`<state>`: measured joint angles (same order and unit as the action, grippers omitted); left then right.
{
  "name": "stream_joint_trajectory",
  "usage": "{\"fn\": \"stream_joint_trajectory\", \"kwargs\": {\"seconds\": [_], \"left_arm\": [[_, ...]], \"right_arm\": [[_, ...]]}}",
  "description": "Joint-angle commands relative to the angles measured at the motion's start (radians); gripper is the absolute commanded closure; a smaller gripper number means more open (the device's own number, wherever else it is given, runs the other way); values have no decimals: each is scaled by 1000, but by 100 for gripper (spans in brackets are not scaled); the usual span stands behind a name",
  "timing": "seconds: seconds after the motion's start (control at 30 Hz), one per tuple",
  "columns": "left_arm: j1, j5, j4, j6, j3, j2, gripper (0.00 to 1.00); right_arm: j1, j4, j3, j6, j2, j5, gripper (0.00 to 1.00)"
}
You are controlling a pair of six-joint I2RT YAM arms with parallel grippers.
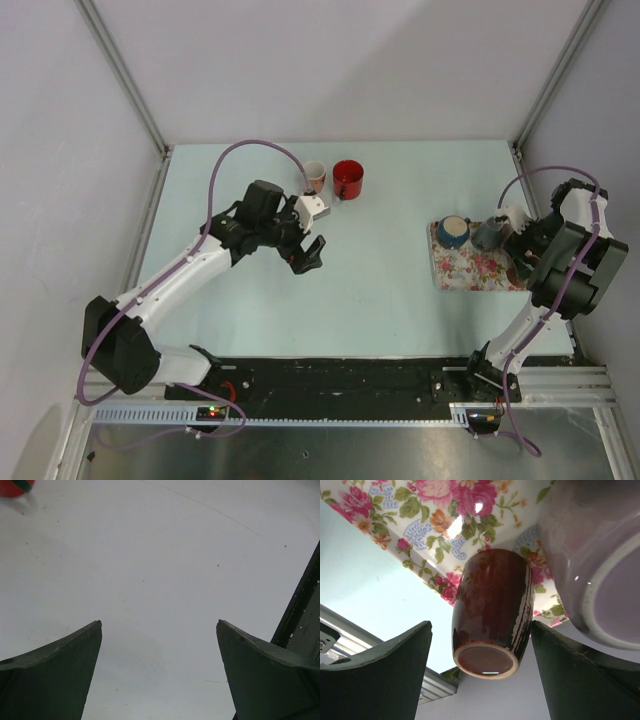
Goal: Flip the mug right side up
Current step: Place the cup at the center of the board, then turn over the cup on the tray.
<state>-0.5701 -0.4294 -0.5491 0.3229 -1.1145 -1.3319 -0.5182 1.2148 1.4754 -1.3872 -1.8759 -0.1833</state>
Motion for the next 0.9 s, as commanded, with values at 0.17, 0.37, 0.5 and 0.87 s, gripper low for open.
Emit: {"fn": "stream_joint_trajectory", "kwargs": {"seconds": [0.17,0.37,0.5,0.87], "left_arm": [[-2,-4,11,3,-38,-4,0],[-2,-8,11,2,-38,0,0],[-2,-11,11,1,-36,3,0],[-1,-4,11,-14,-47,21,0]], "right_arm": [[14,-40,-43,-19,36,15,21],[27,-78,-74,-14,57,45,34],[35,-88,-84,-8,78,55,58],[50,-62,-95,-3,215,13,100]]}}
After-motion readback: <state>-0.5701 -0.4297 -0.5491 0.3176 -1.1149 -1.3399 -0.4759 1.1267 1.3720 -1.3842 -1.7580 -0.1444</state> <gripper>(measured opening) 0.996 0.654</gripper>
